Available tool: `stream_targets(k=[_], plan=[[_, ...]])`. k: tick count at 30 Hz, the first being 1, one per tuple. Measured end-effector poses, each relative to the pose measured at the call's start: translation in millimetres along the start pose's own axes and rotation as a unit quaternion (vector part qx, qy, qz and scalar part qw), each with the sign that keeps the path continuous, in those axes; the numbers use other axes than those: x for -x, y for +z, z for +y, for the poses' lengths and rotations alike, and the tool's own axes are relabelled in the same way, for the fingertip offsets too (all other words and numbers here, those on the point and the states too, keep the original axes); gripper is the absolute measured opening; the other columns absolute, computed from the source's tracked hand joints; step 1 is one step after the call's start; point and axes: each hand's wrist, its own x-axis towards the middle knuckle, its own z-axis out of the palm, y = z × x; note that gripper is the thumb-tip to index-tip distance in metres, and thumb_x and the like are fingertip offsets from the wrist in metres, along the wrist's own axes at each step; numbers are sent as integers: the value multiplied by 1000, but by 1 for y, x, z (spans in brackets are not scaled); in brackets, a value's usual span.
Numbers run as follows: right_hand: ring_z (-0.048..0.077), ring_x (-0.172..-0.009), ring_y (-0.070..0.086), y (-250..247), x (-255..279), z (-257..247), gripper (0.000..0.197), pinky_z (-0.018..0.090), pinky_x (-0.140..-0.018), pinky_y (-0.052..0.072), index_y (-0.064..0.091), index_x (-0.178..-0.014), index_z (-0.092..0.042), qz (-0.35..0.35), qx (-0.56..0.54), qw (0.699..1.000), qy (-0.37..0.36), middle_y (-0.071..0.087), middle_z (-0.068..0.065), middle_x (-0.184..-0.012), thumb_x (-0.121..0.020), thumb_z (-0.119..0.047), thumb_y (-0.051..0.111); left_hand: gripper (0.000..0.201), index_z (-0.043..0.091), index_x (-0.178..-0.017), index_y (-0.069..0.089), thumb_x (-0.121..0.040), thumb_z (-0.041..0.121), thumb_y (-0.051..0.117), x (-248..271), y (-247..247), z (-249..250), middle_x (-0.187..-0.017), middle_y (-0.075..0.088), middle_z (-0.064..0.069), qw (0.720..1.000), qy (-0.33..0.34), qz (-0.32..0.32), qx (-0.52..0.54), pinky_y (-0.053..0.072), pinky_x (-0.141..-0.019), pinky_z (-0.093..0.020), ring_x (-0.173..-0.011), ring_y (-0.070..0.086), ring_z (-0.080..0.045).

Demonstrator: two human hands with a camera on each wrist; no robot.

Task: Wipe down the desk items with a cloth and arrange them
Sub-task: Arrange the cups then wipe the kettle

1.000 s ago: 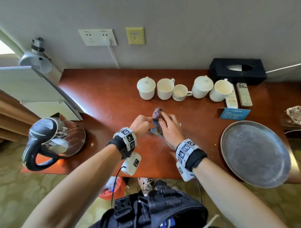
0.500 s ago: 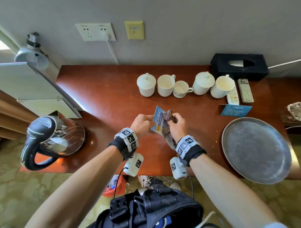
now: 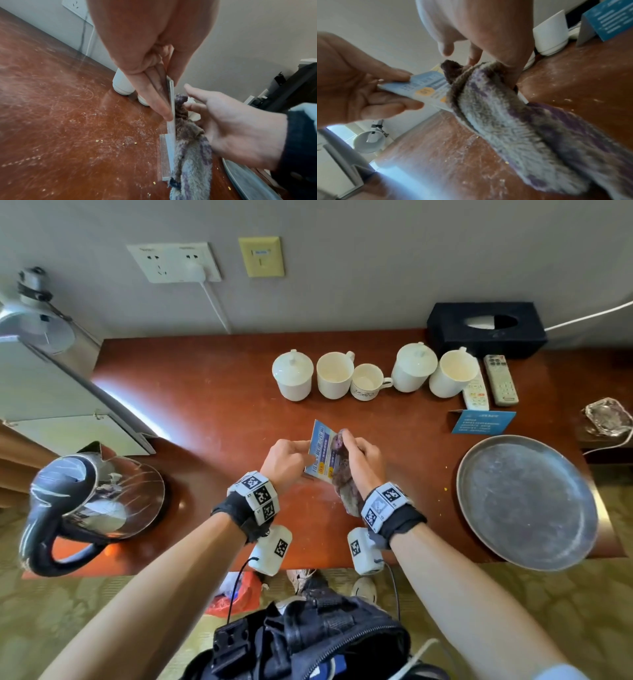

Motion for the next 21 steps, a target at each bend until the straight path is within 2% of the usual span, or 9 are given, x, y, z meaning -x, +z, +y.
stream_targets(k=[3, 6, 8, 11, 13, 15, 16, 19, 21], plan=[[11, -85, 64, 9, 2, -4, 32, 29, -77, 52, 63, -67, -28, 16, 14, 999, -32, 62, -1, -95, -85, -54, 66, 35, 17, -115, 73, -93, -2, 53, 0, 0, 1, -94, 77, -11, 1000, 1, -5, 5, 63, -71, -42, -78, 75, -22], [9, -93, 54, 19, 12, -2, 14, 5, -78, 39, 66, -78, -19, 18, 43, 994, -101, 55, 0, -104, -85, -29, 74, 39, 12, -120, 72, -90, -4, 52, -2, -3, 0, -93, 77, -14, 1000, 0, -6, 12, 62, -72, -45, -80, 76, -28], [7, -94, 51, 21, 16, 9, 8, -3, -75, 32, 68, -87, -14, 12, 70, 988, -135, 53, -1, -107, -86, -20, 73, 38, 11, -120, 72, -90, -4, 52, -4, -5, -3, -94, 77, -14, 1000, -3, -7, 10, 62, -75, -48, -83, 76, -30], [6, -83, 58, 14, 9, 22, 8, 3, -65, 40, 67, -97, -12, 31, 75, 991, -104, 54, -5, -113, -90, -16, 69, 36, 11, -122, 70, -93, 0, 52, -4, -8, -11, -97, 77, -11, 1000, -6, 4, -3, 61, -77, -51, -86, 75, -29], [9, -88, 58, 9, 0, 23, 12, 17, -70, 44, 67, -104, -15, 38, 83, 993, -69, 56, -3, -119, -92, -17, 66, 35, 8, -125, 68, -95, 1, 52, -3, -8, -13, -99, 77, -11, 1000, -9, 1, 2, 61, -78, -54, -87, 75, -29], [9, -94, 56, 9, -3, 18, 14, 14, -70, 40, 67, -108, -16, 44, 84, 994, -60, 57, -4, -119, -93, -18, 65, 34, 8, -125, 68, -96, 2, 52, -4, -6, -12, -100, 77, -11, 1000, -7, 3, 3, 61, -78, -53, -88, 75, -28], [10, -97, 57, 11, -1, 15, 16, 12, -72, 42, 67, -109, -17, 46, 69, 994, -65, 58, -5, -118, -93, -21, 65, 33, 9, -123, 69, -95, 2, 53, -4, -5, -11, -99, 77, -10, 1000, -4, 6, 4, 61, -79, -52, -88, 75, -27], [10, -109, 55, 20, 11, 8, 22, 23, -91, 45, 70, -108, -17, 34, 60, 989, -129, 59, -8, -119, -91, -31, 68, 33, 11, -119, 72, -93, 1, 54, -5, -5, -11, -96, 77, -9, 1000, 6, 9, 12, 61, -82, -49, -88, 75, -27], [6, -111, 52, 25, 20, 8, 21, 22, -92, 43, 71, -104, -16, 8, 77, 982, -173, 58, -8, -125, -92, -32, 67, 34, 11, -119, 73, -92, 1, 55, -5, -6, -13, -95, 77, -11, 1000, 1, 9, 20, 61, -81, -51, -86, 75, -30]])
